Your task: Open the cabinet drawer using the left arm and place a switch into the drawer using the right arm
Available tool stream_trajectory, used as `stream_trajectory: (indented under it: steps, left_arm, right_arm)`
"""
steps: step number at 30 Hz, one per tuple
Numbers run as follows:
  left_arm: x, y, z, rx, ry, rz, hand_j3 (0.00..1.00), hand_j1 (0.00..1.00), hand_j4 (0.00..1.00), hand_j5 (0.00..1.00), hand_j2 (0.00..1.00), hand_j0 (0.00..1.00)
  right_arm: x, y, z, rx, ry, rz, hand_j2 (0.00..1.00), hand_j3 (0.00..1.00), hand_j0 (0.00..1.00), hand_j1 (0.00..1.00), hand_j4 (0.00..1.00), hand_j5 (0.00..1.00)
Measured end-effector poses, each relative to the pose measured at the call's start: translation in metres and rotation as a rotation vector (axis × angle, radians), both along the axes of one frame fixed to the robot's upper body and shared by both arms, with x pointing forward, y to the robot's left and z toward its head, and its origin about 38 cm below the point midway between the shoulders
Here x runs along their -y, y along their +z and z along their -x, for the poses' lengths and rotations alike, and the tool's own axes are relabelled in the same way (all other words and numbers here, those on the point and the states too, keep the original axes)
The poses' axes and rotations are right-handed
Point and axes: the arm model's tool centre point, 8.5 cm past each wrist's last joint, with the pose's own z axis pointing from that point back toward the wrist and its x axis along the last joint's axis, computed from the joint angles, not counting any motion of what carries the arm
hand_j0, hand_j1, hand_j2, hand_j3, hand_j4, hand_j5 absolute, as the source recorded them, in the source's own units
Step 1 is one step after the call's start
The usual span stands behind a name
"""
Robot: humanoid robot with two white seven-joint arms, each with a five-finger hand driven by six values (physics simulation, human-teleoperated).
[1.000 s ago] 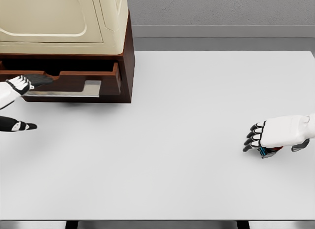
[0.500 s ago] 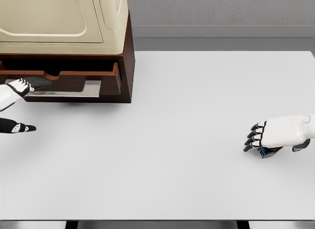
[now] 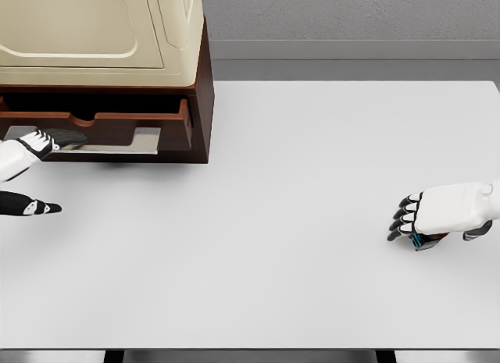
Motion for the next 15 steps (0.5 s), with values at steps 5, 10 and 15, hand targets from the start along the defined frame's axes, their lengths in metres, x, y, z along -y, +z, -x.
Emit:
stream_trajectory:
  steps: [5, 10, 15]
  left_arm:
    - [0.003, 0.003, -0.002, 0.009, -0.007, 0.004, 1.00, 1.00, 1.00, 1.00, 1.00, 1.00]
    - [0.006, -0.004, -0.001, -0.009, -0.015, 0.005, 1.00, 1.00, 1.00, 1.00, 1.00, 1.00]
    - [0.008, -0.008, -0.001, -0.020, -0.020, 0.006, 1.00, 1.00, 1.00, 1.00, 1.00, 1.00]
  right_arm:
    - [0.000, 0.000, 0.000, 0.000, 0.000, -0.001, 1.00, 1.00, 1.00, 1.00, 1.00, 1.00]
    - [0.000, 0.001, 0.000, -0.003, -0.003, -0.007, 1.00, 1.00, 1.00, 1.00, 1.00, 1.00]
    - [0.000, 0.001, 0.000, -0.002, -0.004, -0.008, 1.00, 1.00, 1.00, 1.00, 1.00, 1.00]
